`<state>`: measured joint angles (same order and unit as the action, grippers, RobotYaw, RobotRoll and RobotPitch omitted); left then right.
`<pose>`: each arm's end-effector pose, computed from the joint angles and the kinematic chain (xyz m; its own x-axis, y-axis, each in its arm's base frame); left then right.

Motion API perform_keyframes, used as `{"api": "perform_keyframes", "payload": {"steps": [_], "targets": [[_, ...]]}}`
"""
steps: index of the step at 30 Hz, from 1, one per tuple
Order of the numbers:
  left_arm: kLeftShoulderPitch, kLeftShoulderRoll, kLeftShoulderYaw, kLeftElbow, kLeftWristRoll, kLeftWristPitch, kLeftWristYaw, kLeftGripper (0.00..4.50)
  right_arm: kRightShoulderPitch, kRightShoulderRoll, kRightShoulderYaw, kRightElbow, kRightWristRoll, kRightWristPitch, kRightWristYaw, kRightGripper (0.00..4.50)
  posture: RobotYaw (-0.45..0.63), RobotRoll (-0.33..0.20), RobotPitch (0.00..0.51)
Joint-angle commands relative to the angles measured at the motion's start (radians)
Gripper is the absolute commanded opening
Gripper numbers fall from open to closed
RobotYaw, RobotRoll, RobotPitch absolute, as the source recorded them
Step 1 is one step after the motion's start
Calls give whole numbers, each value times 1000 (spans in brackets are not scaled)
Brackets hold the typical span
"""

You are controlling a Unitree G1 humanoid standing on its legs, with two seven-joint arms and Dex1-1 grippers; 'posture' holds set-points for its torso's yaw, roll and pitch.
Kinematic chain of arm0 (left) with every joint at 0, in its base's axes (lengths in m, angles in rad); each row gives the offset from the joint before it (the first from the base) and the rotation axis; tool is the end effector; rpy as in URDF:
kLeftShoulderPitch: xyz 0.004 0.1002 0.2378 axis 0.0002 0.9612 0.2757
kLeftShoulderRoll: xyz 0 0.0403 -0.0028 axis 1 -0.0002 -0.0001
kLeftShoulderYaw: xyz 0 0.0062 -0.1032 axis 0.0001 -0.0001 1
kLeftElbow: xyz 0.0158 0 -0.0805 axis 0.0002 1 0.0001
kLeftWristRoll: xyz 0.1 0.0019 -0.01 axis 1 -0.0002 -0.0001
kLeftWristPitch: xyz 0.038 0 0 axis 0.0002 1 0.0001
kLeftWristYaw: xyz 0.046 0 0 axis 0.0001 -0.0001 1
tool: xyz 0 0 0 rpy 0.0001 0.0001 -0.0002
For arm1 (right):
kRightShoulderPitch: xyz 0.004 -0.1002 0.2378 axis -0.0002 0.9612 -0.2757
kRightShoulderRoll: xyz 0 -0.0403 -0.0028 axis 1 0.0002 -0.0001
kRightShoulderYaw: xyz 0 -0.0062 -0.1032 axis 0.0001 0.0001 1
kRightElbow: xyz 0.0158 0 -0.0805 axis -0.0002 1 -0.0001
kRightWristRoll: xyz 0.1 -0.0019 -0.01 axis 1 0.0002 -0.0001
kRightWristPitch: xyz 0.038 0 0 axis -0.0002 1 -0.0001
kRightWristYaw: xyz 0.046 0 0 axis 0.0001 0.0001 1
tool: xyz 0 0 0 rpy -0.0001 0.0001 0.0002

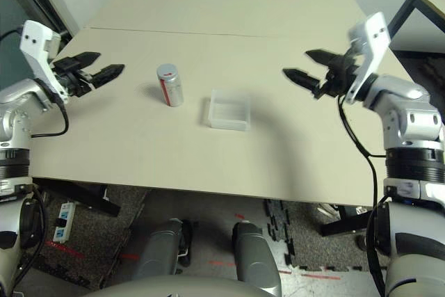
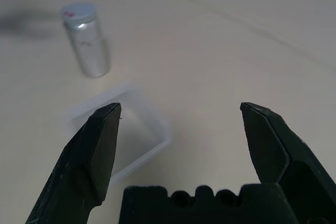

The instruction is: Pour the medicine from the bottle into the box.

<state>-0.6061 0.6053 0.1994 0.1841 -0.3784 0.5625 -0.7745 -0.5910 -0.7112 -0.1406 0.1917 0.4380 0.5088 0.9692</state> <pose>0.2886 0.2708 0.1911 0.8245 -0.5602 -0.0798 0.5642 0.8246 0.0405 0.2841 -0.2816 0.1995 0.6959 0.7074 -0.1239 -0.7178 0.6904 -0.0898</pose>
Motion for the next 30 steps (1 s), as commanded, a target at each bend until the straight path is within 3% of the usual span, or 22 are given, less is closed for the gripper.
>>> {"api": "perform_keyframes", "payload": {"steps": [1,9,30], "targets": [[30,-38,-24,-40,-17,24,21,4489,17,7,14,-55,17,47,-1,4500,49,0,117],[41,-111,-93,21,21,-52,24,4489,20,28,23,-92,13,75,-12,4500,26,0,112],[-64,-160,-166,341,133,-276,-17,4489,44,75,2,-182,42,103,-80,4500,-40,0,99]]}}
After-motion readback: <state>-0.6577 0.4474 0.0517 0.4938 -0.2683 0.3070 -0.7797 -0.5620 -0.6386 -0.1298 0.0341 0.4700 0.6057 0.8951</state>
